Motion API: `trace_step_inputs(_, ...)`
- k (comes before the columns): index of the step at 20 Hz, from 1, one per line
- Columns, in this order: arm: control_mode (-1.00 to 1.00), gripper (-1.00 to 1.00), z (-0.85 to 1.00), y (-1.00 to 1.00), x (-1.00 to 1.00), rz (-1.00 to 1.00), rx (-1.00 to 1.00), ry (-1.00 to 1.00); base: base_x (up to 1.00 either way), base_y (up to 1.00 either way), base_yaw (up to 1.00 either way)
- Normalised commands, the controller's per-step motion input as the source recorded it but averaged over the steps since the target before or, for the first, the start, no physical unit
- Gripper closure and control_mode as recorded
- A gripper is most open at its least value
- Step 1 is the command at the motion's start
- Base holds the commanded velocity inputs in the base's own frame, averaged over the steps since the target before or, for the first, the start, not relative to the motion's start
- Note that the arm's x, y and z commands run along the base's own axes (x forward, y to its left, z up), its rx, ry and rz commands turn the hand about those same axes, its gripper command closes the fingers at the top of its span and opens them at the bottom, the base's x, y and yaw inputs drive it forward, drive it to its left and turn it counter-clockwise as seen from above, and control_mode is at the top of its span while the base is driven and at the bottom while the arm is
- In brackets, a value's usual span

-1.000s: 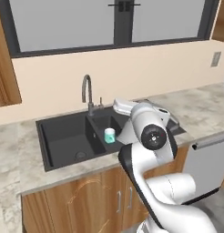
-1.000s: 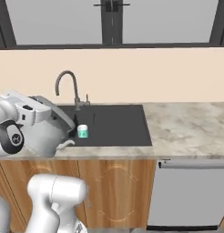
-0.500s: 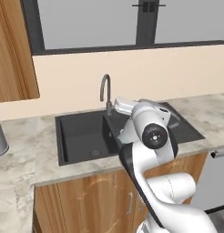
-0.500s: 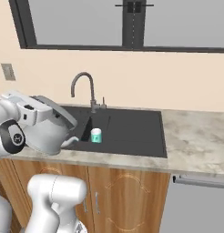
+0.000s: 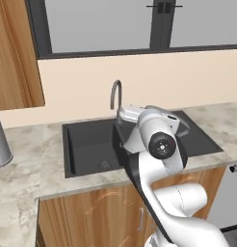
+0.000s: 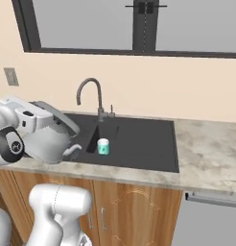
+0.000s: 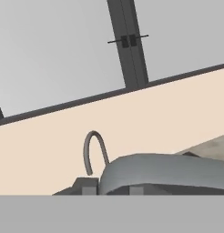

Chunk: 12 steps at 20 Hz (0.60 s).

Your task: Open the cabinet, pick the kettle from the cabinet, and place it in the sink.

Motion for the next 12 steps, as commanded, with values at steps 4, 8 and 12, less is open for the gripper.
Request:
trace_step_inputs(4, 1.0, 1.0, 0.0, 0.0, 0.0, 0.0, 0.0, 0.0, 0.44, -0.18, 0.01)
trace_step_inputs(8, 1.0, 1.0, 0.0, 0.0, 0.0, 0.0, 0.0, 0.0, 0.22, -0.19, 0.01)
trace_step_inputs(12, 1.0, 1.0, 0.0, 0.0, 0.0, 0.0, 0.0, 0.0, 0.01, -0.11, 0.0)
